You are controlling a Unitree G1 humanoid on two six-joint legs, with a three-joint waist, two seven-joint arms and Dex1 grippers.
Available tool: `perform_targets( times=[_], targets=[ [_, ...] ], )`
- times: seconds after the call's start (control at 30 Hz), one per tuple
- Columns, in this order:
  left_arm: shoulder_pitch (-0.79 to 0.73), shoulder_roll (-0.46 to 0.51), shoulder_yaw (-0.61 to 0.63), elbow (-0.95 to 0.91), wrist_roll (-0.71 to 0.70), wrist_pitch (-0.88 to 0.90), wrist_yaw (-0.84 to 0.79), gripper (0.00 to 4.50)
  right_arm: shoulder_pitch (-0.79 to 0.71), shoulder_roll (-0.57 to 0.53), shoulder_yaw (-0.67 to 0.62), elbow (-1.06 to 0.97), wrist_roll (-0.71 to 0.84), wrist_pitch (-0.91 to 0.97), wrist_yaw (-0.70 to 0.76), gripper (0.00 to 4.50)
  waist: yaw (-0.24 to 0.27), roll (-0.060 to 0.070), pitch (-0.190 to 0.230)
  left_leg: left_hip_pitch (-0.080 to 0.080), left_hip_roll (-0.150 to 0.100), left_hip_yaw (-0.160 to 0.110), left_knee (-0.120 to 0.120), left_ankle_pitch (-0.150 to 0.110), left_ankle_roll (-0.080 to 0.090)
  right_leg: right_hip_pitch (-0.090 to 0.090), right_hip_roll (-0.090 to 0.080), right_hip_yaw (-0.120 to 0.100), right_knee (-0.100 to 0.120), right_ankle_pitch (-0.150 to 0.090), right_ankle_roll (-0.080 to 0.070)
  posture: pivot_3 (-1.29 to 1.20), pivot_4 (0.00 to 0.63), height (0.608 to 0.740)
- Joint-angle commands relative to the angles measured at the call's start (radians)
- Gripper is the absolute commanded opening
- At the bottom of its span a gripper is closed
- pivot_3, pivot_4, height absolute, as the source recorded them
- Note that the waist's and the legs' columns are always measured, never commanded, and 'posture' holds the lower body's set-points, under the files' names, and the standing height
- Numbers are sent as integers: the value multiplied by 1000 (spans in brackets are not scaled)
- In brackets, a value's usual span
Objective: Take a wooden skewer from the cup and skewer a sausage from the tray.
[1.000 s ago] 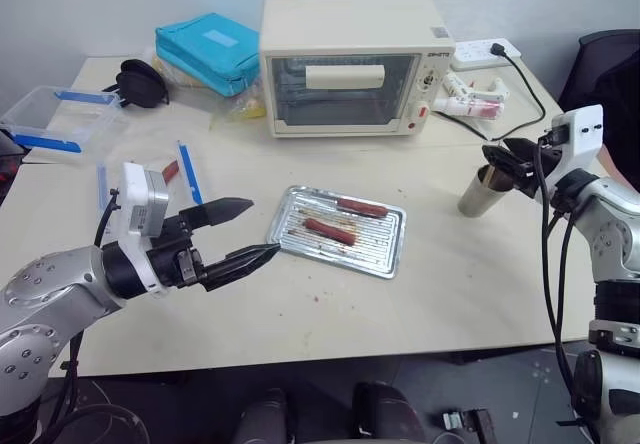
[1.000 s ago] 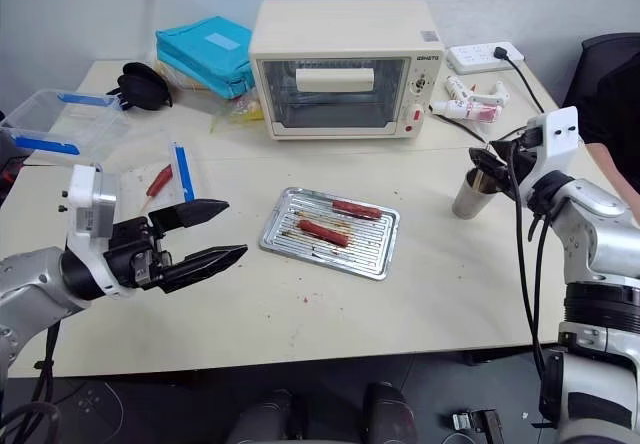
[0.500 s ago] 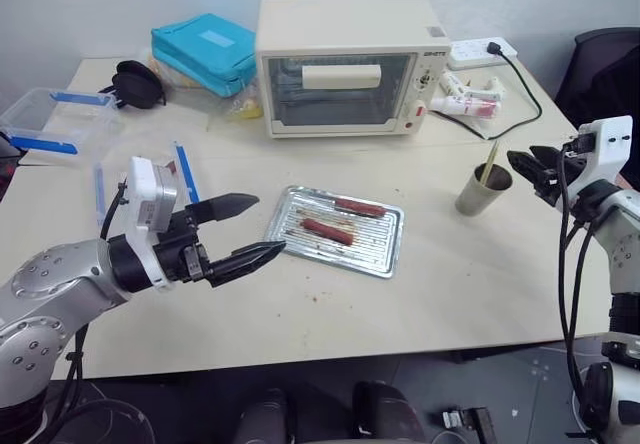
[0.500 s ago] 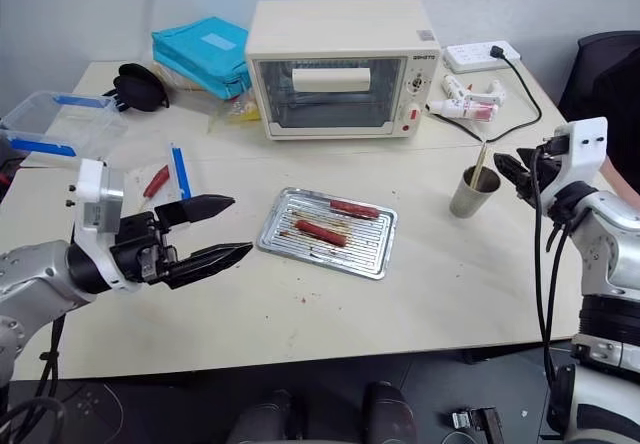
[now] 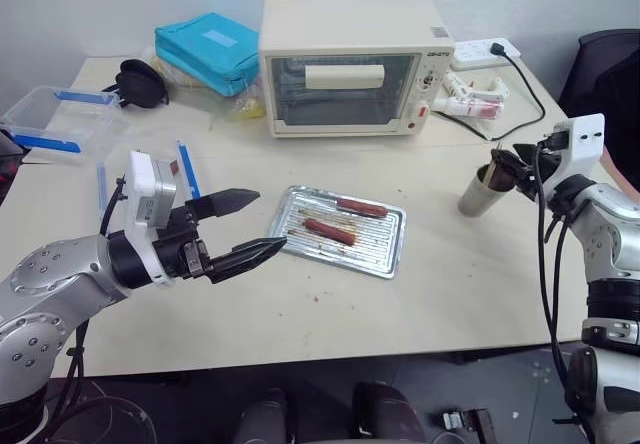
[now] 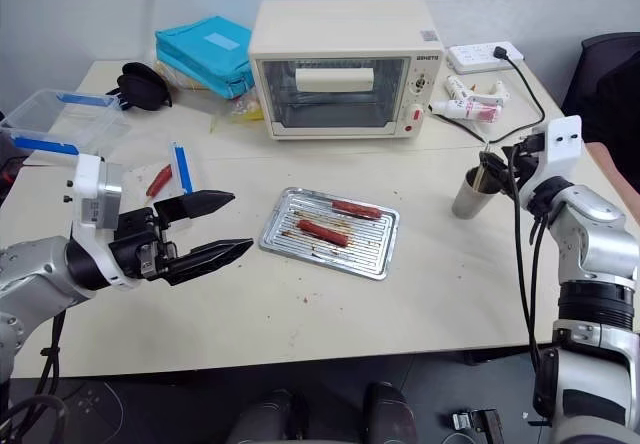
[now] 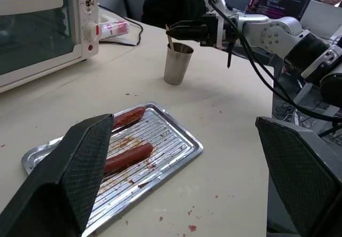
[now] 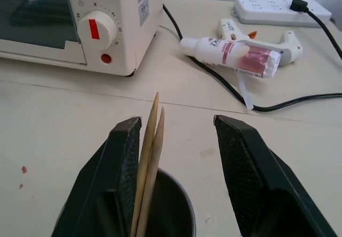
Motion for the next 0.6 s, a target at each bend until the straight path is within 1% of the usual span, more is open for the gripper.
perform_targets(
  times=[0.03, 0.27, 0.43, 0.6],
  targets=[
    [-5, 19, 21, -16, -14, -6, 6, 4500, -20, -14, -21, -10, 1, -23, -6, 2240, -1, 0, 0, 0, 0, 0, 0, 0, 0, 0, 0, 0, 0, 0, 0, 0, 150, 740],
    [8, 19, 25, -19, -13, -9, 5, 4500, 10, -47, -66, -102, 50, 27, 18, 2240, 0, 0, 0, 0, 0, 0, 0, 0, 0, 0, 0, 0, 0, 0, 0, 0, 150, 740],
    [0, 18, 15, -10, -6, -12, -2, 4500, 18, -54, -68, -96, 46, 29, 12, 2240, 0, 0, 0, 0, 0, 0, 0, 0, 0, 0, 0, 0, 0, 0, 0, 0, 150, 740],
    [-18, 19, 7, -1, -1, -13, -6, 4500, 13, -36, -43, -62, 21, -1, 1, 2240, 0, 0, 0, 0, 0, 0, 0, 0, 0, 0, 0, 0, 0, 0, 0, 0, 150, 740]
  ],
)
